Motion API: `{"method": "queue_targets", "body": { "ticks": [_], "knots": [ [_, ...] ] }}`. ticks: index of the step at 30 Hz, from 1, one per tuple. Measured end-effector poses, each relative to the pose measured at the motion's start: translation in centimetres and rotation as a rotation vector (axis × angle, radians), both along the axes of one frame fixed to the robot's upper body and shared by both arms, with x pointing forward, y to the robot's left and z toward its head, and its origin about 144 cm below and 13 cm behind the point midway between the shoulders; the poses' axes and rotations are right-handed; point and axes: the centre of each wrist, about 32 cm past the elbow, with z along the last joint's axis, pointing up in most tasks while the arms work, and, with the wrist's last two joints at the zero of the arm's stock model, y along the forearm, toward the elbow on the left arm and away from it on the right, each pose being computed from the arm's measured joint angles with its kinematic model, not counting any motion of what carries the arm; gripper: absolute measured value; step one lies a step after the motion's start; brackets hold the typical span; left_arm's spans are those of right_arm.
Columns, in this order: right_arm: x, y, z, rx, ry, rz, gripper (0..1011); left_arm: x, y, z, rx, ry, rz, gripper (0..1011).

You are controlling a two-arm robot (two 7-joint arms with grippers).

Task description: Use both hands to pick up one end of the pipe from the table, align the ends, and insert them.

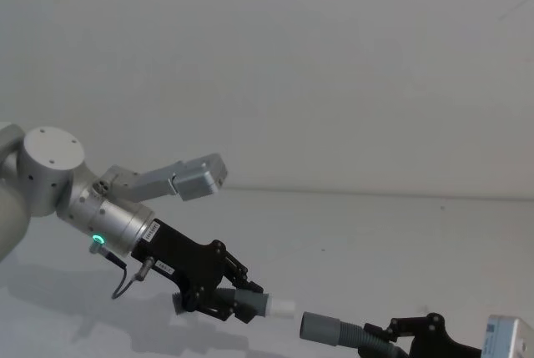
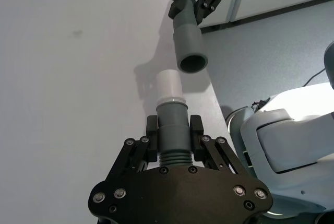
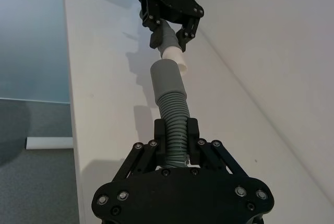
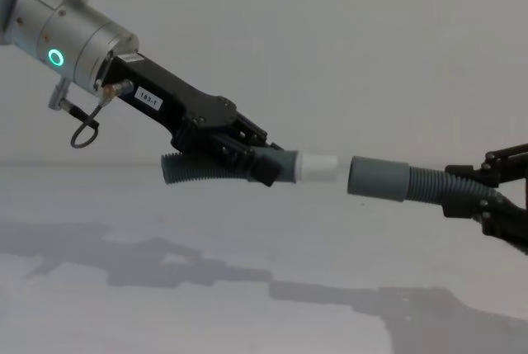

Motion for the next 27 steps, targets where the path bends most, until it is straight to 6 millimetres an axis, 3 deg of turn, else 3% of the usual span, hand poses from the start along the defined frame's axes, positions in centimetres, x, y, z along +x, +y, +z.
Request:
{"method": "queue_targets", "body": {
  "ticks": [27],
  "knots": [
    [0.23,0.19,-0.18,0.007,0.014,-0.02,215,0.16,0.0,0.0,0.008,-0.012,0.009,327]
  ]
}}
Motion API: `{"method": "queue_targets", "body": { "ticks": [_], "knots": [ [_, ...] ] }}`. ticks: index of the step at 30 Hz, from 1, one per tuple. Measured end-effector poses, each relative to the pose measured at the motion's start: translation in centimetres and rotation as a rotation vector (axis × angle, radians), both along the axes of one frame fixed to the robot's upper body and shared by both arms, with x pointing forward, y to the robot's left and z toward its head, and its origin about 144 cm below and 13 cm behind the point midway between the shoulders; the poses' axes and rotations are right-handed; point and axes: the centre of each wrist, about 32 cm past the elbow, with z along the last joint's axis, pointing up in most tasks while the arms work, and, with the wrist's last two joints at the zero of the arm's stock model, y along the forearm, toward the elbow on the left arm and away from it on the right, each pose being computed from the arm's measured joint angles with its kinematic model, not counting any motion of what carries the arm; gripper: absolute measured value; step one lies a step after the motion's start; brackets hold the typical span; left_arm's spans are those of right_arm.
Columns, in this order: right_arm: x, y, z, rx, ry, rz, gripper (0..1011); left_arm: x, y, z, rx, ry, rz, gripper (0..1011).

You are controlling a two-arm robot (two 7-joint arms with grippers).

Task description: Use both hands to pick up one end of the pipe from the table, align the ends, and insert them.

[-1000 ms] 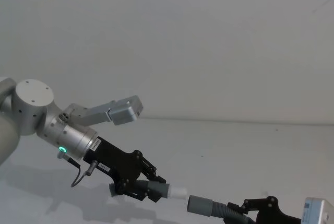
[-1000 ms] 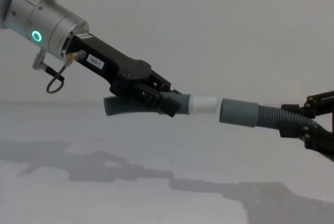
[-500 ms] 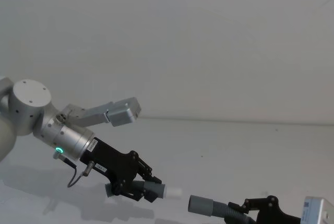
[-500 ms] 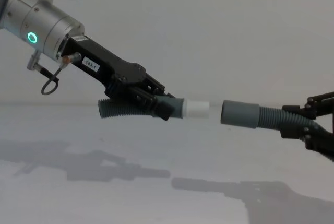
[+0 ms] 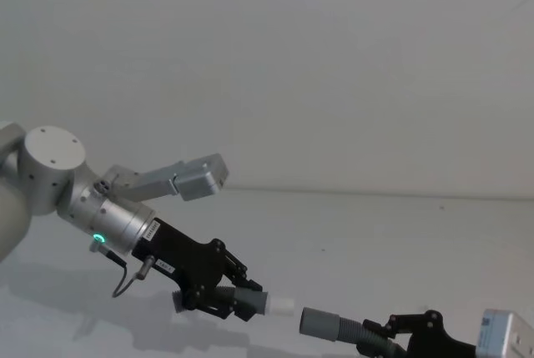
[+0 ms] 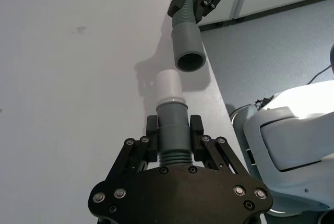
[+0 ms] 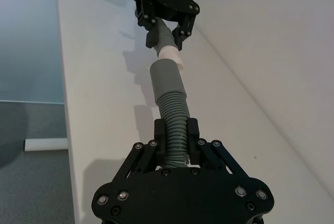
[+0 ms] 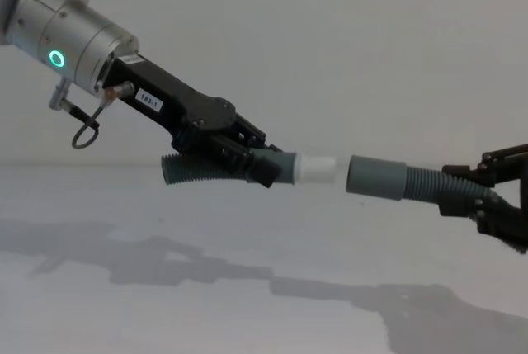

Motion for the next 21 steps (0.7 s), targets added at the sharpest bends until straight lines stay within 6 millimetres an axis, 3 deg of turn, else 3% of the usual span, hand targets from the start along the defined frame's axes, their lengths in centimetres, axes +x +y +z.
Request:
{"method": "queue_targets", "body": {
  "ticks": [21],
  "knots": [
    [0.31,0.19,-0.26,-0.002,0.009,-0.028,215,-0.08,-0.32,0.21,-0.009,-0.004,-0.017,327]
  ]
}}
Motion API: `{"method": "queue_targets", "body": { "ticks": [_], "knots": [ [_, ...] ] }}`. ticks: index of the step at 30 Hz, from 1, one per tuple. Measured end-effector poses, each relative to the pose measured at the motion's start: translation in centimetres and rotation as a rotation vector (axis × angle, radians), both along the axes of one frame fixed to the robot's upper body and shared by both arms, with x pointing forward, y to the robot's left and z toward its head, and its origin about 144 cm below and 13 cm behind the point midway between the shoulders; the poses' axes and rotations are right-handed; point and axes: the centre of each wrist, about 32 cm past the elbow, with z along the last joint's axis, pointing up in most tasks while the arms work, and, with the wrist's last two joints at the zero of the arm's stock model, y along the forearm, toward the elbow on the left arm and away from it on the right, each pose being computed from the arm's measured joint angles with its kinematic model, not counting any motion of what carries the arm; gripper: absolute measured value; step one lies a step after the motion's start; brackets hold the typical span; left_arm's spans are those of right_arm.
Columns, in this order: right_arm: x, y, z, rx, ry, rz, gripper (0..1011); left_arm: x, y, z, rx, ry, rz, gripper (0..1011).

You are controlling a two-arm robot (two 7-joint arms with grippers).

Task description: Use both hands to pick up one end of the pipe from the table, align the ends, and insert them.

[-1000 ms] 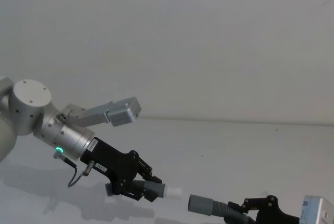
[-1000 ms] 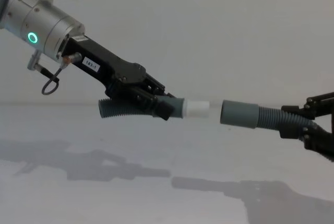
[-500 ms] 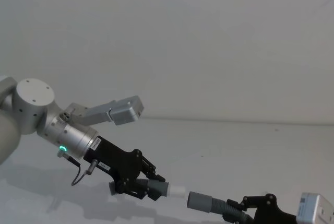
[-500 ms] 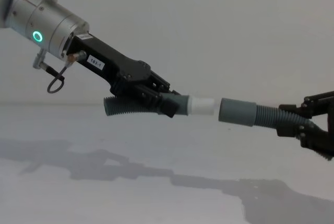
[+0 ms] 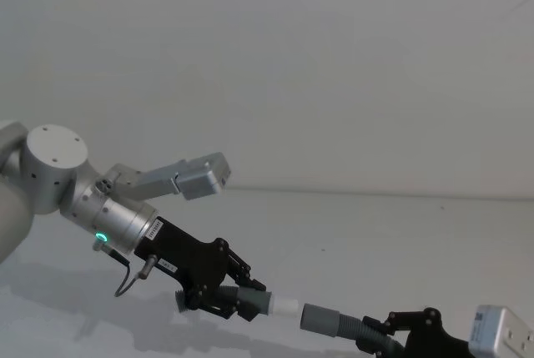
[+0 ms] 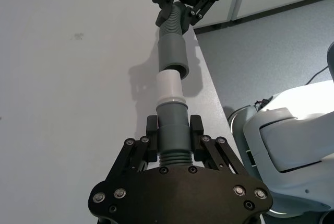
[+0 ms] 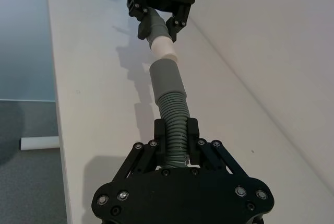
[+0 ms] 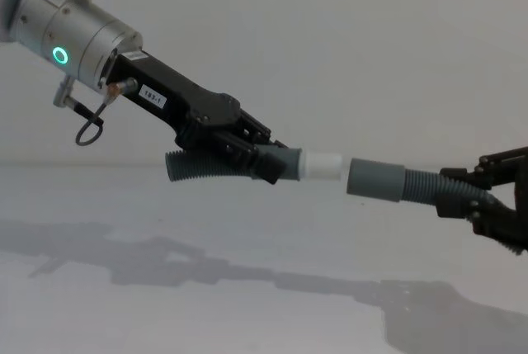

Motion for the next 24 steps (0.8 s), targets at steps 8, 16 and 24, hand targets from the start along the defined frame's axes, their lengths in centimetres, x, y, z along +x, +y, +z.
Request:
{"method": "queue_targets", "body": {
  "ticks": [8,16,24],
  "knots": [
    [0.19,0.08,-0.04,-0.002,0.003,-0.006,215,0.01,-0.02,-0.04,-0.001,0.003,-0.002,327],
    [0.33,0.17,0.1,0.0,0.009,-0.01,215,0.25,0.01,-0.09,-0.003,0.005,-0.006,327],
    [0.39,0.25,0.36,0.011,0.017,-0.006,215,0.6,-0.07,-0.1,-0.005,0.004,-0.011,327]
  ]
}}
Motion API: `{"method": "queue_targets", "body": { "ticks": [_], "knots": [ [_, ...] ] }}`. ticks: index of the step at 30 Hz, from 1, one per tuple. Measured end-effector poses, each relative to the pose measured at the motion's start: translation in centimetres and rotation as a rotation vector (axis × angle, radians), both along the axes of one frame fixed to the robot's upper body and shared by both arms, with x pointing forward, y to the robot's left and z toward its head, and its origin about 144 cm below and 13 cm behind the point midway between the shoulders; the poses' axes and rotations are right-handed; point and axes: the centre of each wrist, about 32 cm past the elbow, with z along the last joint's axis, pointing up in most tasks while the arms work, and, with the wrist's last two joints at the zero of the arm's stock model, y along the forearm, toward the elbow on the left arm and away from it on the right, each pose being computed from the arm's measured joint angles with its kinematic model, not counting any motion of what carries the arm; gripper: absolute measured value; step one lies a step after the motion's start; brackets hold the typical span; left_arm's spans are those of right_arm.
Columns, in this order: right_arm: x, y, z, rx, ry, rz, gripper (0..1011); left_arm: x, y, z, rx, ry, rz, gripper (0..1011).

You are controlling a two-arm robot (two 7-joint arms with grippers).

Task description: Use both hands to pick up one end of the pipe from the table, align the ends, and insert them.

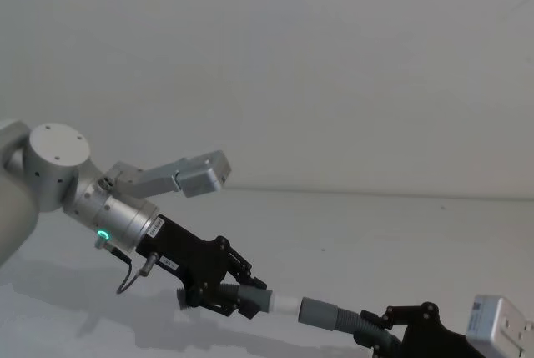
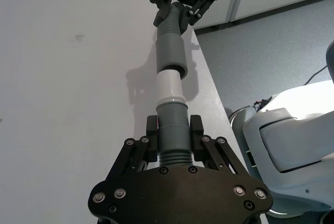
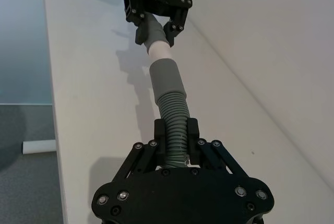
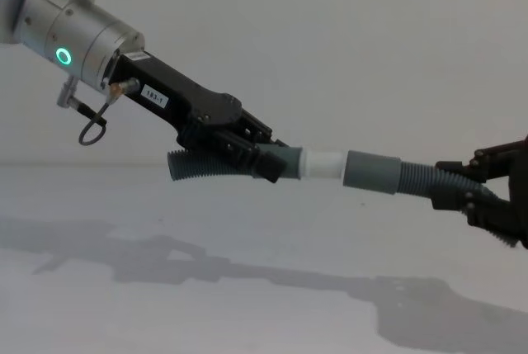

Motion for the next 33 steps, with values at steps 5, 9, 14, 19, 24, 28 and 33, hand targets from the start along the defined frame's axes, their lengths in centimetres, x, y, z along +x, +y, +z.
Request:
{"method": "queue_targets", "body": {
  "ticks": [5,9,14,19,24,28,33],
  "knots": [
    [0.01,0.03,0.18,0.007,0.002,0.006,215,0.24,-0.05,-0.02,0.0,0.0,-0.003,327],
    [-0.03,0.07,0.29,0.011,0.004,0.013,215,0.39,-0.12,-0.04,-0.001,0.0,-0.006,327],
    [-0.11,0.16,0.39,0.015,0.004,0.02,215,0.51,-0.19,-0.08,-0.003,0.0,-0.009,327],
    [-0.2,0.25,0.41,0.018,0.005,0.024,215,0.6,-0.27,-0.09,-0.005,0.0,-0.013,327],
    [-0.27,0.33,0.39,0.019,0.007,0.024,215,0.64,-0.38,-0.05,-0.01,-0.003,-0.017,327],
    [-0.28,0.41,0.37,0.02,0.009,0.021,215,0.64,-0.41,0.01,-0.014,-0.005,-0.019,327],
    [-0.27,0.55,0.33,0.019,0.012,0.016,215,0.58,-0.46,0.03,-0.019,-0.007,-0.023,327]
  ]
}}
